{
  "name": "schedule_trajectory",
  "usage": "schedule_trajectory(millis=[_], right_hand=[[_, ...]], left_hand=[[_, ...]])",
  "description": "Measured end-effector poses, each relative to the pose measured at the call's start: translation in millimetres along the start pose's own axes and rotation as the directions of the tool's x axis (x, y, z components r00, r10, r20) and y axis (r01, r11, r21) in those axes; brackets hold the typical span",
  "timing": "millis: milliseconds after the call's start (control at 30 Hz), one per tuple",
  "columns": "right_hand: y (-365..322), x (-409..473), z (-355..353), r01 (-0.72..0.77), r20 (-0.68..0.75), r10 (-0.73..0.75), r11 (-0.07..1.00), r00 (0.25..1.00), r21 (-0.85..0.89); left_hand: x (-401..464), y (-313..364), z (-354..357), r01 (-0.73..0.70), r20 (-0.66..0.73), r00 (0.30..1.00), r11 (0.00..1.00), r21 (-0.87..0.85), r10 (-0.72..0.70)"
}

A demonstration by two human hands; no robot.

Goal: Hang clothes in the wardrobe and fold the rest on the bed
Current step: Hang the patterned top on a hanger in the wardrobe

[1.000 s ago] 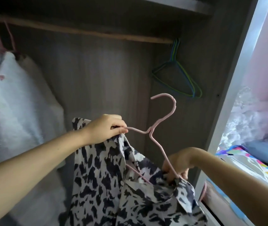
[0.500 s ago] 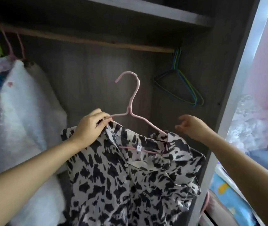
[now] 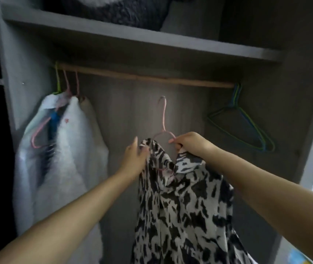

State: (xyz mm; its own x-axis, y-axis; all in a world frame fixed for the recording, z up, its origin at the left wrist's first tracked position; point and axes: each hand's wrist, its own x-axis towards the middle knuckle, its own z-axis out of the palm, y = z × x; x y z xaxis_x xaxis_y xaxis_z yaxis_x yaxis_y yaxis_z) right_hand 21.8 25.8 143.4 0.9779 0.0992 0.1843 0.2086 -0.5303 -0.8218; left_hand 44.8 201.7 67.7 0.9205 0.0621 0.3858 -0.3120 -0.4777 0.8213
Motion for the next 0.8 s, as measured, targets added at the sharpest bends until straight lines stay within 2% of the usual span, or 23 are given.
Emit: schedule_trajectory(millis=[67,133,200,300,367,433,500,600,700,800], right_hand=[[-13.0,21.3,15.1,-0.021,-0.048,0.021,1.0,0.999,0.005],[-26.9,38.3,35.4,-0.011,-0.093,0.022,0.993,0.995,0.115],[-44.3,52.5,58.5,0.035,-0.107,-0.01,0.969,0.994,0.243],[-77.6,71.0,88.0,0.145,-0.09,-0.13,0.969,0.987,0.199],[-101.9,85.3,99.3,0.22,-0.078,-0.209,0.959,0.975,0.179],[-122.7,103.1,108.0,0.288,-0.067,-0.28,0.944,0.958,0.162],[-142.3,120.5,117.7,0.355,-0.015,-0.357,0.924,0.934,0.146],[-164.3,145.5,133.3,0.427,0.081,-0.437,0.897,0.896,0.115],[-173.9,166.1,148.6,0.463,0.135,-0.466,0.885,0.874,0.057],[-167.6,184.0,171.3,0.475,0.2,-0.465,0.88,0.862,-0.002]], left_hand=[[-23.0,10.7,-8.8,0.006,0.087,0.996,0.98,-0.2,0.011],[-41.8,21.8,-22.8,0.038,0.186,0.982,0.923,-0.383,0.037],[-52.6,33.5,-42.9,0.022,0.237,0.968,0.911,-0.413,0.085],[-49.9,41.9,-71.2,-0.046,0.224,0.966,0.935,-0.353,0.132],[-39.3,42.9,-85.9,-0.056,0.142,0.985,0.963,-0.265,0.096],[-25.3,42.3,-99.7,-0.091,0.001,0.996,0.98,-0.174,0.093],[-9.4,39.9,-112.8,-0.13,-0.125,0.984,0.991,-0.033,0.125],[9.3,29.6,-127.3,-0.161,-0.239,0.947,0.962,0.221,0.213],[28.6,13.6,-141.5,-0.116,-0.23,0.93,0.825,0.553,0.286],[44.0,-2.8,-153.2,0.03,-0.163,0.969,0.569,0.822,0.185]])
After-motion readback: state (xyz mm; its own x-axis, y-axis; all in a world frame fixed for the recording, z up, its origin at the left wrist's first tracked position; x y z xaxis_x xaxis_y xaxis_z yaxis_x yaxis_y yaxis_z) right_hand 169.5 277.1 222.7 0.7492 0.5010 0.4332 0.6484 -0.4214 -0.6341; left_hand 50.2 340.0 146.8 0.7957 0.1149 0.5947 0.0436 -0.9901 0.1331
